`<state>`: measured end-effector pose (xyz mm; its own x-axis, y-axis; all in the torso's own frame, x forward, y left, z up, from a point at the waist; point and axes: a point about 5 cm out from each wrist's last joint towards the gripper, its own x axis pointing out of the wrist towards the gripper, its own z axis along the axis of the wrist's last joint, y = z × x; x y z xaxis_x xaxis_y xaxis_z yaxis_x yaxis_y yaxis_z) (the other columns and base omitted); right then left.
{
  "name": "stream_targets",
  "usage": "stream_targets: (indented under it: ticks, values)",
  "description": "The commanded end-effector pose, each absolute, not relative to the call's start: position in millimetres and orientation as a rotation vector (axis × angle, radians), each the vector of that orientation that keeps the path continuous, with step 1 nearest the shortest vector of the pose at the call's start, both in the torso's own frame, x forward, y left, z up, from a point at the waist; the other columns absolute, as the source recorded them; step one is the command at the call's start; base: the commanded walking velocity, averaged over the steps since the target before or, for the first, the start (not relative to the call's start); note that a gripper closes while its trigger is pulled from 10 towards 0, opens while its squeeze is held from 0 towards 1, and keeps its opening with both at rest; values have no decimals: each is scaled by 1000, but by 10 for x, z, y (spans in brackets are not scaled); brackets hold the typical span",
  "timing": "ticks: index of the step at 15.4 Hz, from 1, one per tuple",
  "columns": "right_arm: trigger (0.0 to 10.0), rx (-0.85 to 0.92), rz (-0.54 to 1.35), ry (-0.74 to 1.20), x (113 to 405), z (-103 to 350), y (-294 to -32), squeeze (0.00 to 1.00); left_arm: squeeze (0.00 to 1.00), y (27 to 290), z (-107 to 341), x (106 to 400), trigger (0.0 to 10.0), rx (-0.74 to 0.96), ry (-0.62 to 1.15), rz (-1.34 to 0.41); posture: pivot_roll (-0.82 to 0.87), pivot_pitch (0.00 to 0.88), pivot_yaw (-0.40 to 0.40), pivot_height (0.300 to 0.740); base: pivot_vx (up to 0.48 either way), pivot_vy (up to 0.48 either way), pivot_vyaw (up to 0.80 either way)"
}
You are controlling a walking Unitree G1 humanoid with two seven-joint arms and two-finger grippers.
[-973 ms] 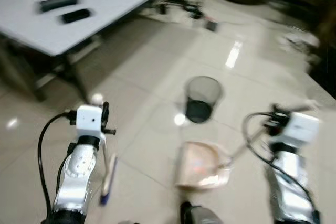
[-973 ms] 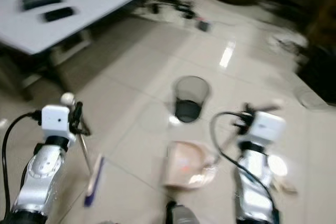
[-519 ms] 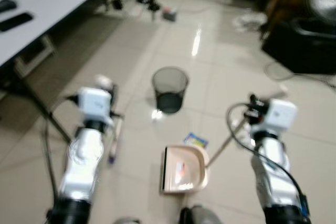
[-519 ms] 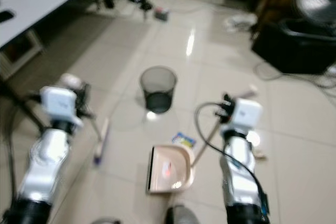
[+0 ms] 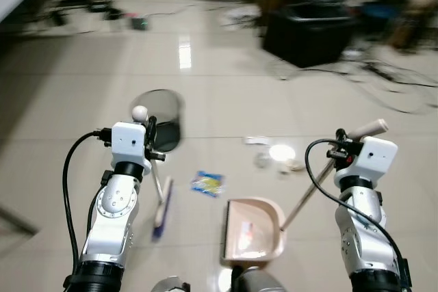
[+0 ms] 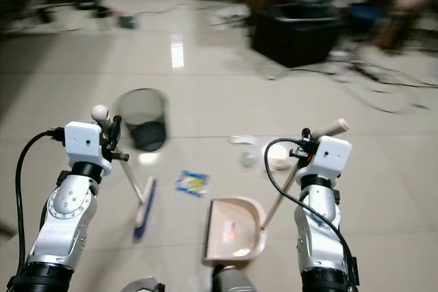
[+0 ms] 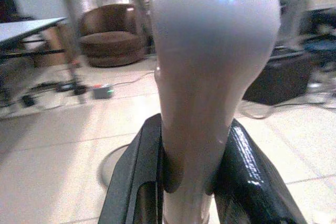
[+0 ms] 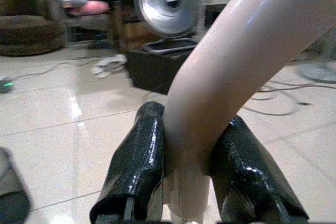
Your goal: Sweep floor
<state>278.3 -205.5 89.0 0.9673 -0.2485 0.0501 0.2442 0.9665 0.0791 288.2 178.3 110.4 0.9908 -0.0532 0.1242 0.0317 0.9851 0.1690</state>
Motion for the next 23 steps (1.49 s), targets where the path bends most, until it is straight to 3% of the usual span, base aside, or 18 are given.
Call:
stream_targets:
  ticks: [1,9,15,23]
  values:
    - [10000,90,-261,-92,2764,933,-2046,0,0,1787,1213,2925,10000,184,-173,-50,-31,106,5,740,0,480,-800]
    - [10000,106,-285,-83,2737,900,-2063,0,0,1787,1236,2951,10000,193,-175,-64,-26,116,17,740,0,477,-800]
    - [10000,92,-236,-90,2786,917,-1985,0,0,1784,1248,2944,10000,256,-189,-50,-15,119,8,740,0,-292,-94]
    - [10000,86,-206,-99,2864,956,-1991,0,0,1854,1238,2926,10000,245,-199,5,-17,121,-1,740,0,0,0]
